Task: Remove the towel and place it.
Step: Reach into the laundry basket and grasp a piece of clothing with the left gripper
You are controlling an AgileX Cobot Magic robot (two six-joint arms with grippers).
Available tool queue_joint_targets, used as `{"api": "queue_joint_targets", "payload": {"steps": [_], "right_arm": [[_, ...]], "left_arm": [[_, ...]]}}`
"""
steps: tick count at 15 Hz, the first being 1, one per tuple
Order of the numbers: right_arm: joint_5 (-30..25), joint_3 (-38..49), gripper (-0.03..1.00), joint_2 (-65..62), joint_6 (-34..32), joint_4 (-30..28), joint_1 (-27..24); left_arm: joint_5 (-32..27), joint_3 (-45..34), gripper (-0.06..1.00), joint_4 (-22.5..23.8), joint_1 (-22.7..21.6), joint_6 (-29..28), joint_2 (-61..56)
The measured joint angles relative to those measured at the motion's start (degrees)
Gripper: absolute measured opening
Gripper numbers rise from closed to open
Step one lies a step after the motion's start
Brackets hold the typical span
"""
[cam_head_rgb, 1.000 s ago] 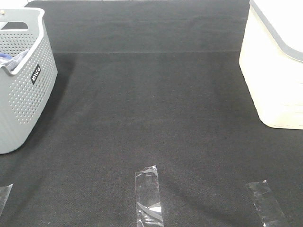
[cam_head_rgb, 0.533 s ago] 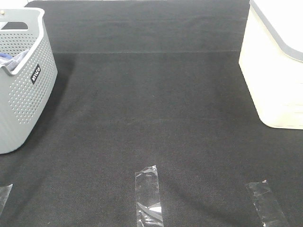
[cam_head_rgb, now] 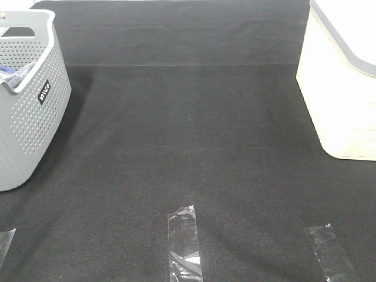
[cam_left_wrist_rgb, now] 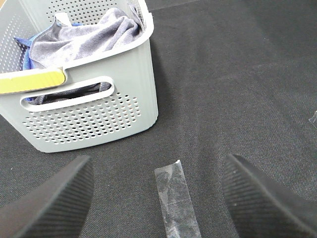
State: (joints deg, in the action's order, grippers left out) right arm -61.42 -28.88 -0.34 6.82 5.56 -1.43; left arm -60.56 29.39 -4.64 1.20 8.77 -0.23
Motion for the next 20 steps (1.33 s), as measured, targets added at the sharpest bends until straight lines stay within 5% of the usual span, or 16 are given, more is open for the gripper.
{"api": "queue_joint_targets", "payload": {"steps": [20], "right_arm": [[0.00,0.00,0.81,0.00,0.00,0.00,0.00]], "left_arm": [[0.23,0.00,0.70,0.00,0.00,0.00,0.00]]}}
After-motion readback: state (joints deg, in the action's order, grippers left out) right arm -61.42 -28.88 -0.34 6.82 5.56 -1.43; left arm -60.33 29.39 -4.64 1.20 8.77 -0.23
